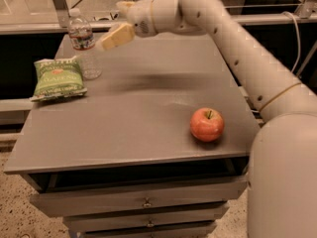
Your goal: Move water bottle near green jalapeno chip bag
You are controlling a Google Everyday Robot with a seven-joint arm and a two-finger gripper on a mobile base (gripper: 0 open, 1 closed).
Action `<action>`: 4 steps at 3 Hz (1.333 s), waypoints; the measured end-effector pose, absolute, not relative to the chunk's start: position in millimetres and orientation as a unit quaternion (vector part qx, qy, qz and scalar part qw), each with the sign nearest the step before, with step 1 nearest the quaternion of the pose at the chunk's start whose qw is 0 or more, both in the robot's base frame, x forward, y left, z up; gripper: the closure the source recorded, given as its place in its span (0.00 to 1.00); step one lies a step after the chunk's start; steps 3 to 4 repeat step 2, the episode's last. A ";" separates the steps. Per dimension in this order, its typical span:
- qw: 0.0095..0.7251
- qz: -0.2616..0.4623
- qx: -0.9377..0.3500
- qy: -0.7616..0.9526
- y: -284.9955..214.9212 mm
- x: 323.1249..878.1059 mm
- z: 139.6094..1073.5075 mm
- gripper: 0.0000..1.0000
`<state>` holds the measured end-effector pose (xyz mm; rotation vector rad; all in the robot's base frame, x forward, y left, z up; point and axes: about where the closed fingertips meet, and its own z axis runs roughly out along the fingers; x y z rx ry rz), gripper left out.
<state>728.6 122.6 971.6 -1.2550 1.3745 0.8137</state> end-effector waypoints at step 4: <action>0.544 0.291 -0.536 0.576 43.5 725.8 999.3 0.00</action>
Offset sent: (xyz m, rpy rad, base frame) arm -0.0022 -0.0655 0.0240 -0.0442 -0.0687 -0.0427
